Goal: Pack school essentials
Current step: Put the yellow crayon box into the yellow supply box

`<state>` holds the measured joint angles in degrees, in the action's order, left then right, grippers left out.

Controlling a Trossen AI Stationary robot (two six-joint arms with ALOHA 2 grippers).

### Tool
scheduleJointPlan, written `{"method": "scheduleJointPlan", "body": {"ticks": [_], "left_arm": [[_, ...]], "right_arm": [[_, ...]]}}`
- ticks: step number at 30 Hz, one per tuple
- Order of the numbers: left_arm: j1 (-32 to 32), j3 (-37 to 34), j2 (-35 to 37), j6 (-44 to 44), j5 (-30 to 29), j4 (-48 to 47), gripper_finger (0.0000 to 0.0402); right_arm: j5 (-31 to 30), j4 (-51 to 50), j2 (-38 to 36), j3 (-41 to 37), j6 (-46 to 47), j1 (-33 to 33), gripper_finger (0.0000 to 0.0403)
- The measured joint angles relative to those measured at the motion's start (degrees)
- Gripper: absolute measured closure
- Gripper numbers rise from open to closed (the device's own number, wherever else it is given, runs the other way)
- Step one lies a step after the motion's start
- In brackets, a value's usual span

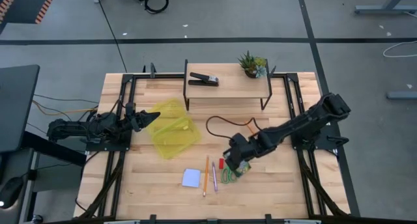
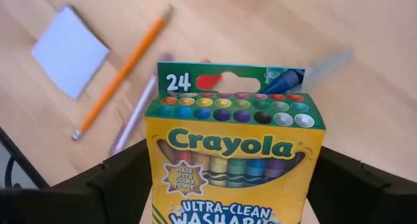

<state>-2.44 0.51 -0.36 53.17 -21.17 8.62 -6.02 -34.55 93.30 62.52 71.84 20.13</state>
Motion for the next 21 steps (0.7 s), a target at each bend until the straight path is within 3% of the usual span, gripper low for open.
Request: {"method": "scheduleJointPlan", "body": {"ticks": [8,21], "left_arm": [[0.0,0.0,0.0,0.2,0.0,0.0,0.0303],[0.0,0.0,0.0,1.7,0.0,1.4,0.0304]], "right_arm": [[0.0,2.3,0.0,2.9,-10.0,-5.4,0.0054],[2.4,11.9,0.5,3.0,-17.3,-11.2,0.0054]]}}
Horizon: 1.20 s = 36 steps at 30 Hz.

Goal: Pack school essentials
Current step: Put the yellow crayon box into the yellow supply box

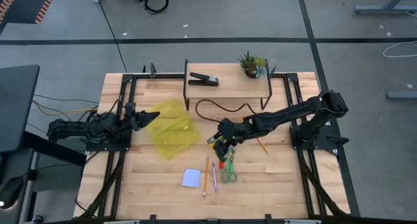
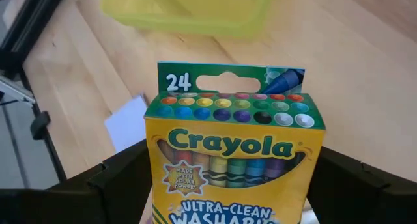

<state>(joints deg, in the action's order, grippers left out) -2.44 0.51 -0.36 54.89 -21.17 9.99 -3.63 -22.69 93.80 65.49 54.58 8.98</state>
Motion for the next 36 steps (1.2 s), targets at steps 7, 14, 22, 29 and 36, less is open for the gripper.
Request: {"method": "scheduleJointPlan", "body": {"ticks": [7,14,22,29,36], "left_arm": [[0.0,0.0,0.1,-3.7,0.0,6.4,0.0304],[0.0,0.2,0.0,-11.9,-0.1,12.8,0.0314],[0.0,5.0,0.0,-40.0,-2.4,12.6,0.0317],[0.0,8.4,0.0,-55.8,-9.4,12.4,0.032],[0.0,12.7,0.0,-54.2,-15.6,12.9,0.0335]], "right_arm": [[2.2,-2.0,7.5,9.3,-6.8,-1.1,0.0054],[2.4,-8.2,19.1,26.1,-18.7,-2.9,0.0054],[1.9,-12.3,25.5,38.5,-36.5,-6.0,0.0054],[-0.1,-11.7,25.6,39.7,-44.8,-8.9,0.0054],[-0.4,-7.7,25.6,39.7,-46.8,-11.1,0.0054]]}}
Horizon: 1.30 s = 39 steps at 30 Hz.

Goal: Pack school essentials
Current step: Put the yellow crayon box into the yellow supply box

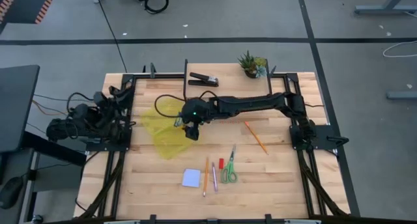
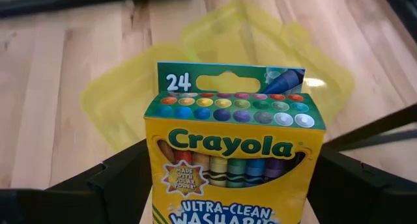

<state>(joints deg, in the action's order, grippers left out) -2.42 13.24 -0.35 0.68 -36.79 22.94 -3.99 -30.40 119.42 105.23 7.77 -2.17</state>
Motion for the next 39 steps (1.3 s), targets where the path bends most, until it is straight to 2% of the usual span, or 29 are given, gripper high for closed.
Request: {"method": "scheduleJointPlan", "body": {"ticks": [12,20,25,39], "left_arm": [[0.0,5.2,0.0,4.7,-0.1,-0.2,0.0359],[0.0,5.9,0.0,5.1,0.0,-0.6,0.0372],[0.0,5.9,0.0,6.8,0.1,-0.9,0.0374],[-0.1,5.9,0.0,9.2,0.2,-2.3,0.0373]], "right_arm": [[0.0,4.6,3.2,0.0,-2.8,-0.7,0.0054],[0.2,10.4,4.4,0.0,-14.5,-0.4,0.0054],[1.3,13.6,6.0,0.0,-17.3,-0.5,0.0054],[4.4,11.1,7.5,-0.1,-24.8,-0.3,0.0054]]}}
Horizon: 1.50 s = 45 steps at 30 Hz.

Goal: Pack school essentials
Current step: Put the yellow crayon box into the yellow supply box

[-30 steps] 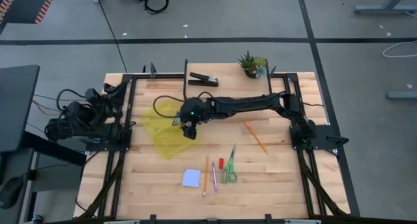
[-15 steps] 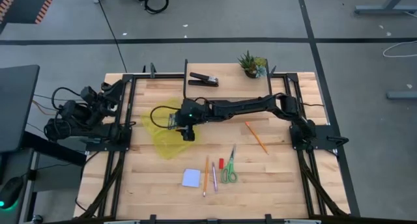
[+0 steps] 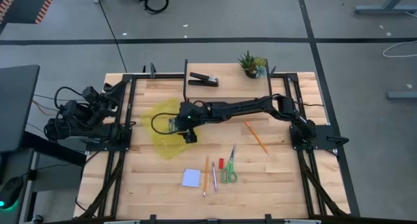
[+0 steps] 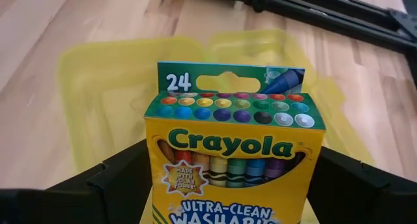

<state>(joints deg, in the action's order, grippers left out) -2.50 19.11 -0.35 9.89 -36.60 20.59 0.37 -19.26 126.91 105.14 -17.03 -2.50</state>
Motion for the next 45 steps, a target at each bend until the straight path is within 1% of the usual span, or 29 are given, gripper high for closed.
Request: {"method": "scheduleJointPlan", "body": {"ticks": [4,8,14,18,26,34,45], "left_arm": [[0.0,0.0,0.0,0.0,0.0,-0.3,0.0378],[0.0,0.0,0.0,0.0,0.0,-0.5,0.0377],[0.0,0.0,0.0,0.0,0.0,-0.8,0.037],[0.0,0.0,0.0,0.0,0.0,-0.9,0.0374],[0.0,0.0,0.0,0.0,0.0,-0.9,0.038],[0.0,0.0,0.0,0.0,0.0,-0.9,0.0373],[0.0,0.0,0.0,0.0,0.0,-0.9,0.0379]], "right_arm": [[2.5,-2.0,0.0,0.0,-4.7,0.0,0.0054],[5.3,-1.7,0.0,-1.7,-8.6,0.0,0.0054],[8.1,-1.9,0.0,-4.5,-14.8,0.0,0.0054],[9.5,-2.1,0.0,-5.3,-17.3,0.0,0.0054],[9.7,-2.8,0.0,-5.4,-19.6,0.2,0.0053],[9.6,-3.2,0.0,-5.4,-19.8,0.2,0.0053],[9.6,-4.4,0.0,-5.4,-19.3,0.2,0.0053]]}}
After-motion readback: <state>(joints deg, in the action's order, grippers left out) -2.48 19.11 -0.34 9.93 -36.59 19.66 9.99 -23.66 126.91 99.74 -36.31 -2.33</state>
